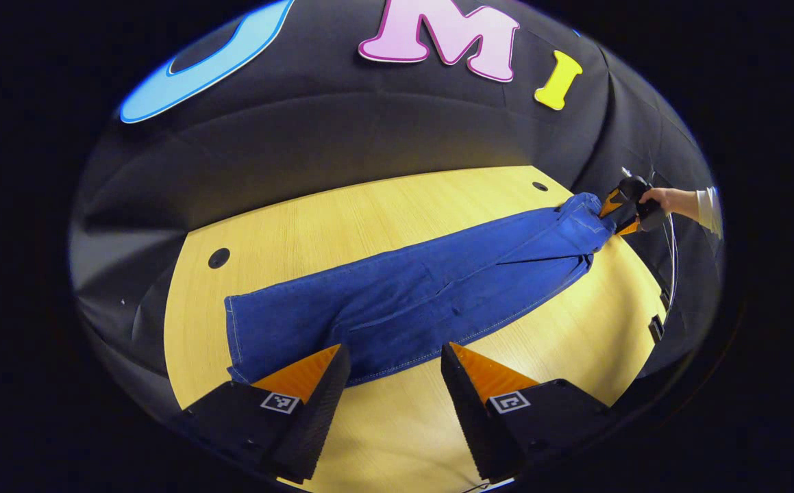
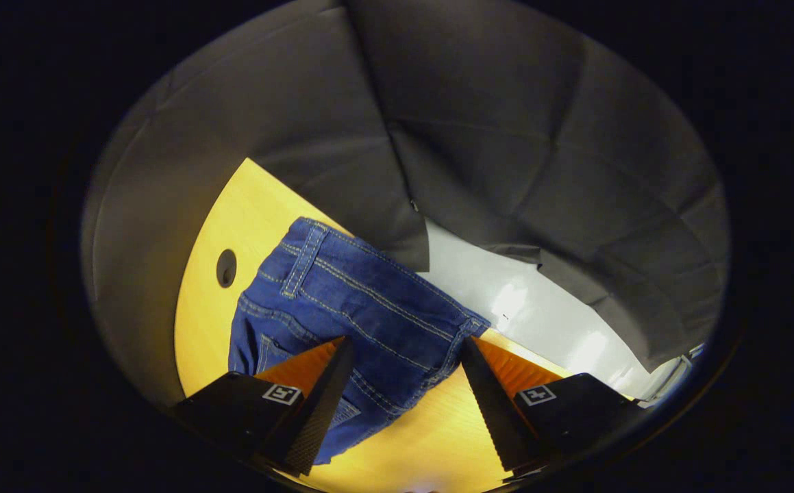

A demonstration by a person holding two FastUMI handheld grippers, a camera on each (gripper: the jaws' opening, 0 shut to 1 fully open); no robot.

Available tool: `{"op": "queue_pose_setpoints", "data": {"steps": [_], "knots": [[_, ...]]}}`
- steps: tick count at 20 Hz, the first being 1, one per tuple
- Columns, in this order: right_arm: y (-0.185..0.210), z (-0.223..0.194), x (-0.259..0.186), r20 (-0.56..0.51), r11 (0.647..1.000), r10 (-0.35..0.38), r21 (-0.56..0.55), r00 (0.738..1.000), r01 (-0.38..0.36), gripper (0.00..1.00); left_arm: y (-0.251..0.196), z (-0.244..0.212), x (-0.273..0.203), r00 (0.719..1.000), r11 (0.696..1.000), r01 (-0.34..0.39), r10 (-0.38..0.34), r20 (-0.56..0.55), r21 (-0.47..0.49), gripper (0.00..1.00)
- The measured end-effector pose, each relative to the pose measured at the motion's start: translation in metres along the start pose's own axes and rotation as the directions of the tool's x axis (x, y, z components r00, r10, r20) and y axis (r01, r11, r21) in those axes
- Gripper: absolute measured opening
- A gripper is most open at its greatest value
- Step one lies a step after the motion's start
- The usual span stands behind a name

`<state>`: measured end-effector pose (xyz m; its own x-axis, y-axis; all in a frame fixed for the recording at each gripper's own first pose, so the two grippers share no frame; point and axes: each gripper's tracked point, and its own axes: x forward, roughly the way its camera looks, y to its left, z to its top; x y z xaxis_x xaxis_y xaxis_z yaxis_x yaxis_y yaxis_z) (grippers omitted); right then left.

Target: Grasp the waist and the cuffs of the jeans and fold them to make the two legs overlap; first hold the waist and fold one-third of the jeans toward the cuffs, then hold the cuffs and fold the remaining one-third in the same direction to finish folding.

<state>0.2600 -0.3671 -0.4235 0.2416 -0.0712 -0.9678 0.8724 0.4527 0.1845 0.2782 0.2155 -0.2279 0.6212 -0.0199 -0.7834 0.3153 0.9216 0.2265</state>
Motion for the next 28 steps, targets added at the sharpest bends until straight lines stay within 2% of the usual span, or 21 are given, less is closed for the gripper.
{"op": "queue_pose_setpoints", "data": {"steps": [2, 4, 5, 6, 7, 8, 9, 13, 15, 17, 20, 22, 24, 26, 28], "knots": [[0.001, -0.001, 0.002, -0.012, 0.999, -0.033, -0.038, 0.999, 0.032, 0.96, 0.001, -0.007, 0.002, 1.000, 1.000, -0.004, 0.004, -0.006, -0.017, 0.85], [0.019, -0.005, 0.003, -0.035, 0.999, 0.029, -0.032, 0.999, -0.030, 0.67, -0.002, -0.014, 0.006, 1.000, 0.999, -0.003, 0.003, -0.013, -0.035, 0.85], [0.022, 0.005, 0.000, 0.019, 0.999, 0.023, -0.030, 1.000, -0.022, 0.54, -0.004, -0.017, 0.007, 1.000, 0.999, -0.005, 0.004, -0.022, -0.041, 0.85], [0.024, -0.001, 0.004, -0.012, 0.997, 0.043, -0.058, 0.999, -0.044, 0.40, -0.005, -0.020, 0.007, 1.000, 0.999, -0.008, 0.007, -0.026, -0.043, 0.85], [0.022, 0.002, 0.005, 0.020, 0.998, 0.050, -0.044, 0.999, -0.049, 0.27, -0.008, -0.022, 0.006, 1.000, 0.999, -0.005, 0.004, -0.028, -0.045, 0.85], [0.024, 0.001, -0.002, 0.030, 0.997, 0.066, -0.047, 0.997, -0.064, 0.30, -0.011, -0.025, 0.004, 1.000, 0.999, 0.000, -0.001, -0.027, -0.046, 0.85], [0.023, 0.002, 0.002, 0.051, 0.995, 0.076, -0.062, 0.996, -0.073, 0.12, -0.011, -0.026, 0.001, 1.000, 0.999, 0.003, -0.004, -0.025, -0.046, 0.85], [0.034, 0.013, -0.023, 0.160, 0.987, 0.142, -0.101, 0.977, -0.127, 0.12, -0.004, -0.035, -0.012, 1.000, 0.998, -0.007, 0.006, -0.022, -0.058, 0.85], [0.052, 0.024, -0.053, 0.246, 0.974, 0.208, -0.139, 0.947, -0.178, 0.12, 0.002, -0.038, -0.017, 1.000, 0.998, -0.012, 0.011, -0.018, -0.063, 0.86], [0.076, 0.027, -0.088, 0.314, 0.950, 0.264, -0.247, 0.912, -0.190, 0.12, 0.006, -0.040, -0.021, 1.000, 0.997, -0.010, 0.010, -0.008, -0.081, 0.85], [0.119, 0.015, -0.157, 0.395, 0.879, 0.364, -0.446, 0.844, -0.170, 0.11, 0.014, -0.048, -0.026, 1.000, 0.994, -0.015, 0.015, -0.001, -0.112, 0.85], [0.152, 0.000, -0.199, 0.420, 0.809, 0.438, -0.569, 0.795, -0.146, 0.11, 0.023, -0.053, -0.029, 1.000, 0.992, -0.023, 0.024, 0.002, -0.128, 0.82], [0.175, -0.031, -0.237, 0.421, 0.731, 0.509, -0.671, 0.751, -0.120, 0.11, 0.032, -0.060, -0.032, 1.000, 0.988, -0.029, 0.030, 0.007, -0.154, 0.85], [0.189, -0.061, -0.264, 0.387, 0.649, 0.567, -0.753, 0.727, -0.105, 0.11, 0.042, -0.067, -0.035, 0.999, 0.983, -0.036, 0.038, 0.004, -0.182, 0.86], [0.201, -0.075, -0.296, 0.335, 0.570, 0.612, -0.814, 0.717, -0.107, 0.11, 0.051, -0.076, -0.039, 0.999, 0.978, -0.047, 0.048, 0.000, -0.203, 0.86]]}}
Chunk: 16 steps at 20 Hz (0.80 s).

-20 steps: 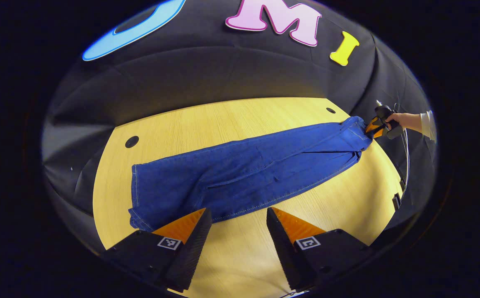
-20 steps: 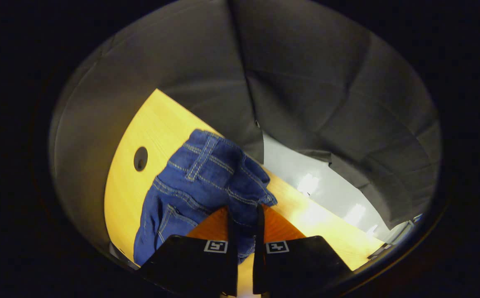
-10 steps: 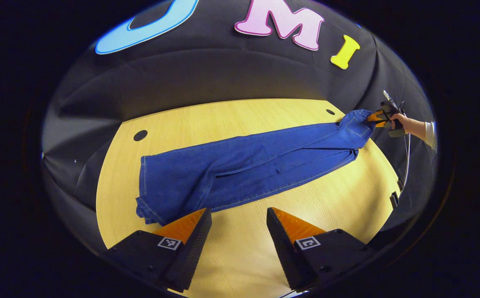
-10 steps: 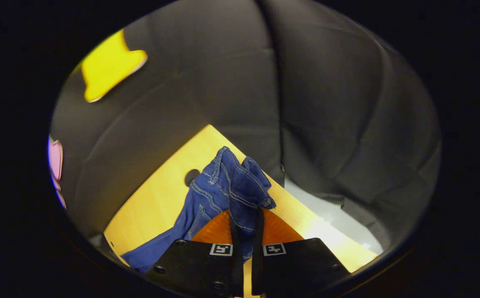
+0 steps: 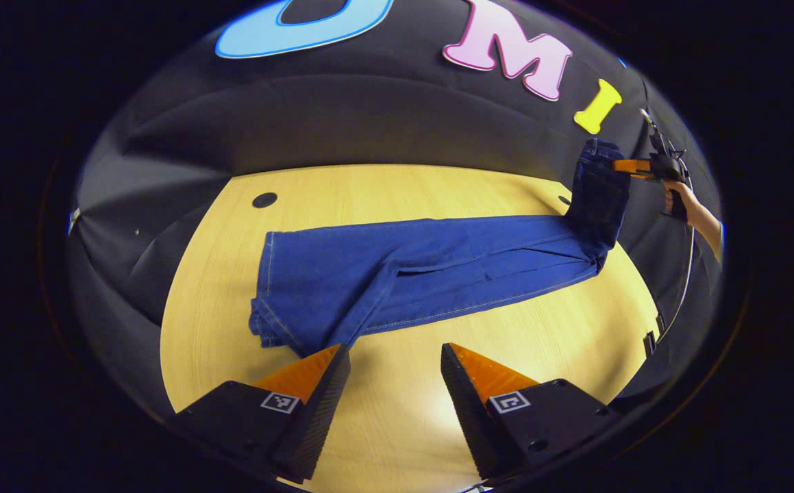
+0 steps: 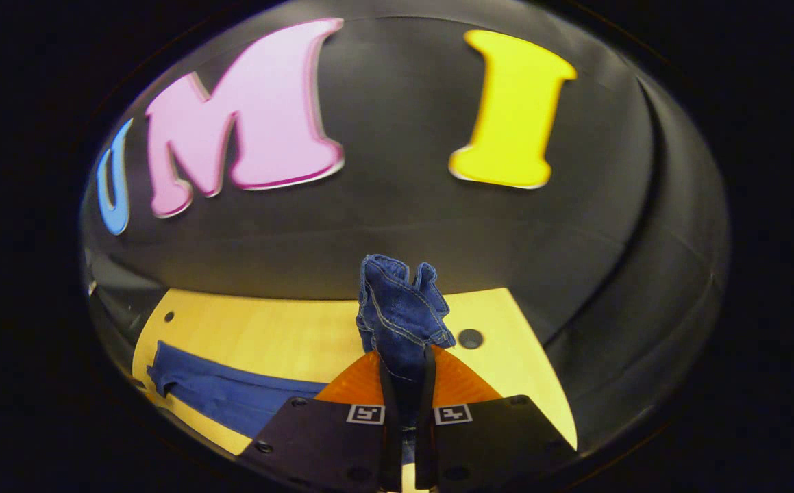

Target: Grasp the waist and the cuffs of the jeans and fold them to make the two legs overlap; first hold the waist and fold one-third of the jeans toward the cuffs, then hold the cuffs and fold the remaining one-third in the same direction to finish folding.

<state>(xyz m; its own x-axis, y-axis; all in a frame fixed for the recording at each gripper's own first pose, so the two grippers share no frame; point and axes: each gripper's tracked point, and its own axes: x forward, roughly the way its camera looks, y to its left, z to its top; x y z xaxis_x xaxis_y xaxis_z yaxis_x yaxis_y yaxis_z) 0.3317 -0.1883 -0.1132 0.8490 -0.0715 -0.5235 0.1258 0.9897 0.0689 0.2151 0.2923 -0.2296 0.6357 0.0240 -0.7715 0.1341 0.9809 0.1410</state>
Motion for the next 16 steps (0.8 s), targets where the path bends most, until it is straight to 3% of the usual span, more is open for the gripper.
{"op": "queue_pose_setpoints", "data": {"steps": [4, 8, 12, 16], "knots": [[0.023, -0.009, -0.023, -0.046, 0.983, 0.095, -0.154, 0.994, -0.101, 0.11, 0.016, -0.008, -0.003, 1.000, 0.999, -0.014, 0.013, -0.009, -0.050, 0.86], [0.054, -0.047, -0.031, -0.138, 0.915, 0.188, -0.335, 0.972, -0.224, 0.11, 0.026, -0.015, 0.005, 0.998, 0.995, -0.037, 0.032, -0.058, -0.096, 0.86], [0.047, -0.094, -0.032, -0.273, 0.806, 0.182, -0.510, 0.945, -0.302, 0.12, 0.033, -0.012, 0.009, 0.993, 0.983, -0.054, 0.034, -0.112, -0.178, 0.86], [0.049, -0.110, -0.025, -0.313, 0.795, 0.198, -0.503, 0.929, -0.339, 0.12, 0.038, -0.008, 0.007, 0.991, 0.985, -0.063, 0.042, -0.124, -0.163, 0.86]]}}
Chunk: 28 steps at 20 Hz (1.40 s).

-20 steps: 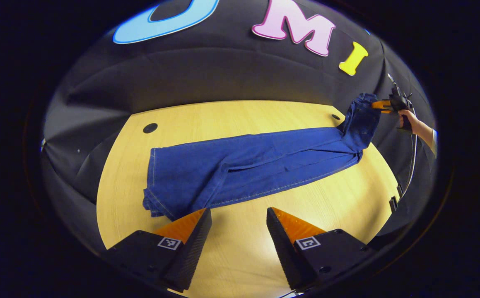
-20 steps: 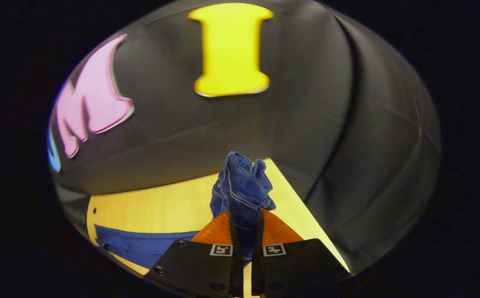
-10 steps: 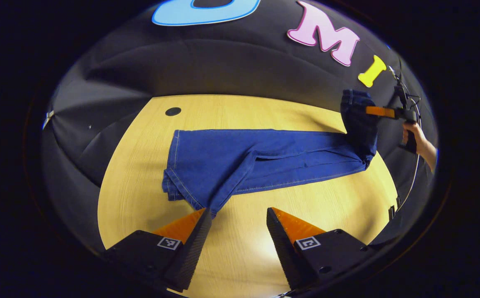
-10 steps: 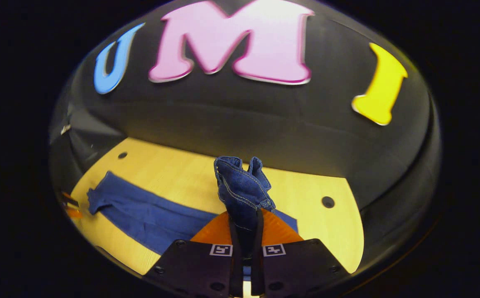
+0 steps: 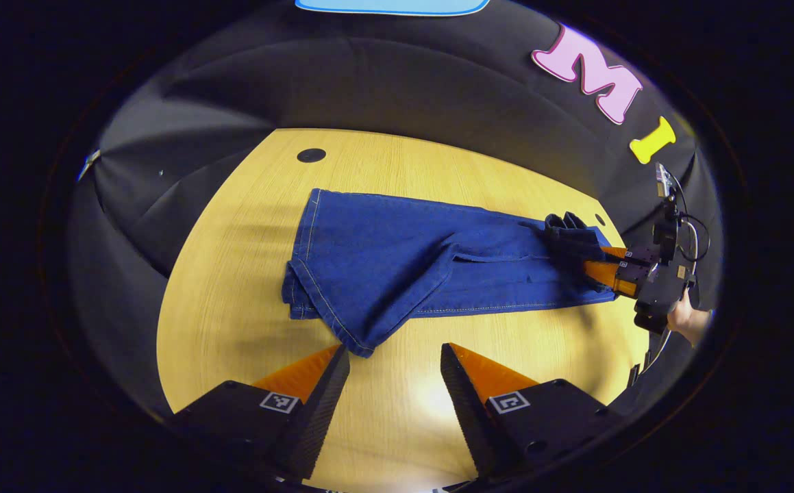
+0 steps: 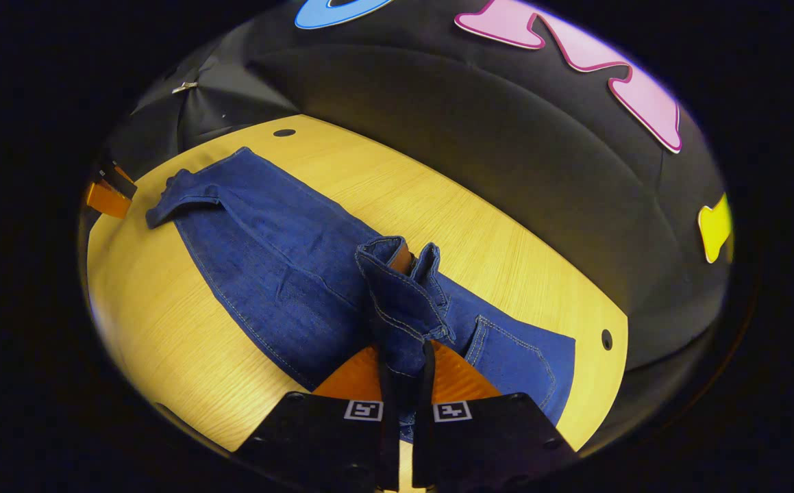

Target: Grasp the waist and the cuffs of the jeans and fold them to make the two legs overlap; first hold the waist and fold one-third of the jeans toward the cuffs, then hold the cuffs and fold the remaining one-third in the same direction to finish folding.

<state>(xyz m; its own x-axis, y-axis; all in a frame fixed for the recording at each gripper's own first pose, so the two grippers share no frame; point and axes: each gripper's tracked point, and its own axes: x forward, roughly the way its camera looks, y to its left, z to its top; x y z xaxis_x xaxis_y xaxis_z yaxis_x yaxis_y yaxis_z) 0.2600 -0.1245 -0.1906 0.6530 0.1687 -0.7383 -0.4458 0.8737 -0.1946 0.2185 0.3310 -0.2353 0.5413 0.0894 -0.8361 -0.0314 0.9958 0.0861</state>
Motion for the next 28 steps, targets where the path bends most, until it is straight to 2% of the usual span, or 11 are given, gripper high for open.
{"op": "queue_pose_setpoints", "data": {"steps": [1, 2, 5, 7, 10, 11, 12, 15, 18, 20, 28], "knots": [[0.002, -0.001, 0.000, -0.004, 1.000, 0.014, 0.000, 1.000, -0.014, 0.00, -0.001, 0.001, 0.001, 1.000, 1.000, 0.000, 0.000, -0.002, 0.000, 0.86], [0.004, -0.003, 0.002, -0.012, 1.000, 0.030, 0.005, 0.999, -0.030, 0.12, -0.002, 0.001, 0.003, 1.000, 1.000, 0.001, -0.001, -0.010, -0.002, 0.85], [0.024, -0.019, 0.003, -0.073, 0.991, 0.134, 0.036, 0.988, -0.132, 0.10, -0.004, 0.002, 0.009, 0.999, 1.000, -0.008, 0.008, -0.038, 0.006, 0.85], [0.059, -0.021, -0.008, -0.100, 0.962, 0.265, 0.095, 0.959, -0.255, 0.46, -0.001, 0.002, 0.013, 0.997, 0.999, -0.033, 0.034, -0.069, 0.024, 0.86], [0.074, 0.002, -0.028, -0.010, 0.935, 0.345, 0.096, 0.939, -0.342, 1.00, 0.012, 0.011, 0.016, 0.990, 0.997, -0.079, 0.080, -0.117, 0.014, 0.86], [0.076, 0.012, -0.038, 0.030, 0.925, 0.365, 0.102, 0.931, -0.366, 0.90, 0.014, 0.017, 0.018, 0.988, 0.996, -0.083, 0.084, -0.127, 0.010, 0.86], [0.074, 0.022, -0.050, 0.068, 0.919, 0.374, 0.109, 0.925, -0.379, 1.00, 0.017, 0.021, 0.021, 0.986, 0.996, -0.093, 0.095, -0.139, 0.016, 0.86], [0.052, 0.046, -0.076, 0.163, 0.907, 0.374, 0.140, 0.913, -0.396, 0.99, 0.037, 0.037, 0.031, 0.972, 0.988, -0.139, 0.150, -0.180, 0.073, 0.86], [0.023, 0.050, -0.092, 0.212, 0.907, 0.347, 0.170, 0.913, -0.384, 0.99, 0.046, 0.053, 0.044, 0.968, 0.990, -0.143, 0.137, -0.209, -0.015, 0.86], [0.005, 0.045, -0.100, 0.226, 0.911, 0.331, 0.176, 0.916, -0.373, 0.99, 0.056, 0.062, 0.053, 0.962, 0.984, -0.160, 0.140, -0.234, -0.072, 0.85], [-0.031, -0.002, -0.103, 0.196, 0.915, 0.306, 0.210, 0.932, -0.345, 0.99, 0.088, 0.045, 0.089, 0.895, 0.963, -0.269, 0.236, -0.378, -0.035, 0.85]]}}
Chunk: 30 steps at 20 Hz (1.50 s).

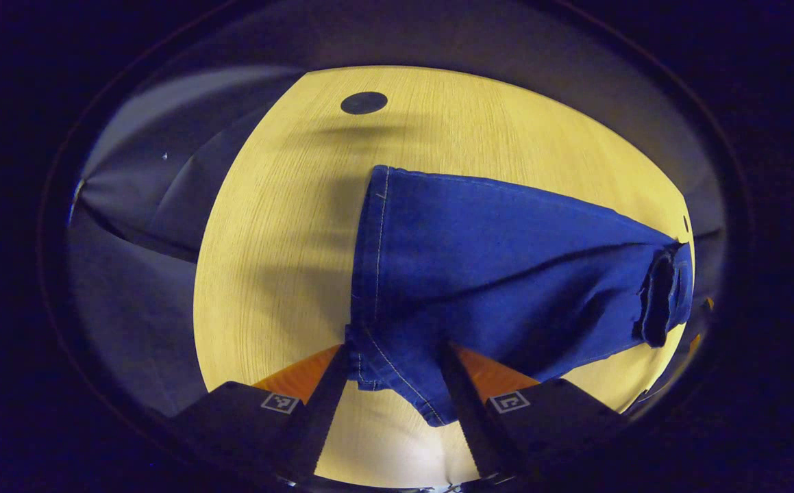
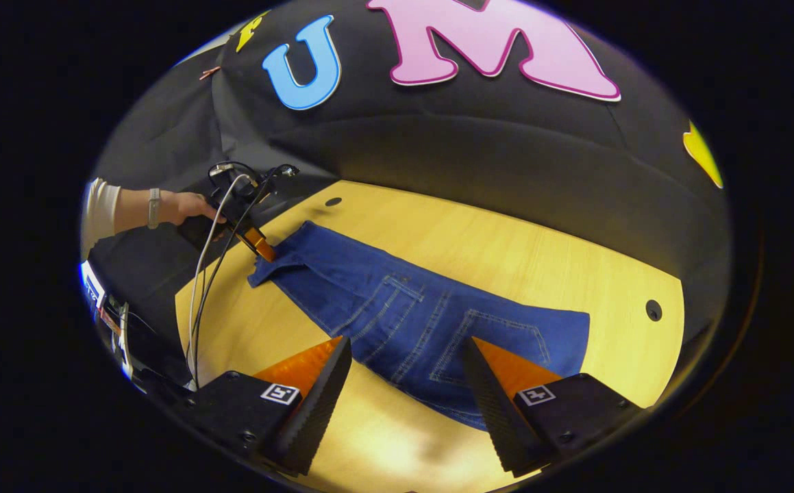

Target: Grasp the waist and the cuffs of the jeans and fold them to make the two legs overlap; first hold the waist and fold one-third of the jeans toward the cuffs, then hold the cuffs and fold the remaining one-third in the same direction to finish folding.

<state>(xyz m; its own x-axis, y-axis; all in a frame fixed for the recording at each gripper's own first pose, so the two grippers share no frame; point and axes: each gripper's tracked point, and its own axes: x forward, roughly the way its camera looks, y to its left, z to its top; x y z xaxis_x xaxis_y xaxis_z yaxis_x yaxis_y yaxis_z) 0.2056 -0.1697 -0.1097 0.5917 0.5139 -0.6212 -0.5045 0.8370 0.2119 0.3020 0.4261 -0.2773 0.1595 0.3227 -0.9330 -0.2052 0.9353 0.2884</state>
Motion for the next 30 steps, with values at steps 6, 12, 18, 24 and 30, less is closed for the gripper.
{"op": "queue_pose_setpoints", "data": {"steps": [6, 12, 18, 24, 30], "knots": [[-0.013, 0.002, -0.004, 0.016, 1.000, 0.002, 0.020, 1.000, -0.002, 0.99, -0.005, -0.001, 0.006, 0.999, 0.999, 0.014, -0.013, -0.034, 0.034, 0.91], [-0.014, 0.002, 0.000, 0.024, 0.999, 0.021, 0.028, 0.999, -0.021, 0.99, -0.027, 0.001, 0.005, 0.995, 0.997, 0.081, -0.080, 0.051, -0.009, 0.64], [-0.014, 0.007, -0.010, 0.042, 0.999, 0.029, 0.026, 0.999, -0.030, 0.99, -0.029, 0.002, 0.003, 0.997, 0.993, 0.080, -0.079, 0.025, -0.088, 0.14], [-0.027, 0.016, -0.022, 0.060, 0.999, 0.001, 0.045, 0.998, -0.004, 0.99, -0.041, 0.016, -0.030, 0.986, 0.987, 0.145, -0.139, 0.096, -0.064, 0.06], [-0.038, 0.030, -0.041, 0.099, 0.998, -0.031, 0.063, 0.995, 0.025, 0.99, -0.087, 0.054, -0.125, 0.945, 0.971, 0.222, -0.236, 0.227, 0.087, 0.06]]}}
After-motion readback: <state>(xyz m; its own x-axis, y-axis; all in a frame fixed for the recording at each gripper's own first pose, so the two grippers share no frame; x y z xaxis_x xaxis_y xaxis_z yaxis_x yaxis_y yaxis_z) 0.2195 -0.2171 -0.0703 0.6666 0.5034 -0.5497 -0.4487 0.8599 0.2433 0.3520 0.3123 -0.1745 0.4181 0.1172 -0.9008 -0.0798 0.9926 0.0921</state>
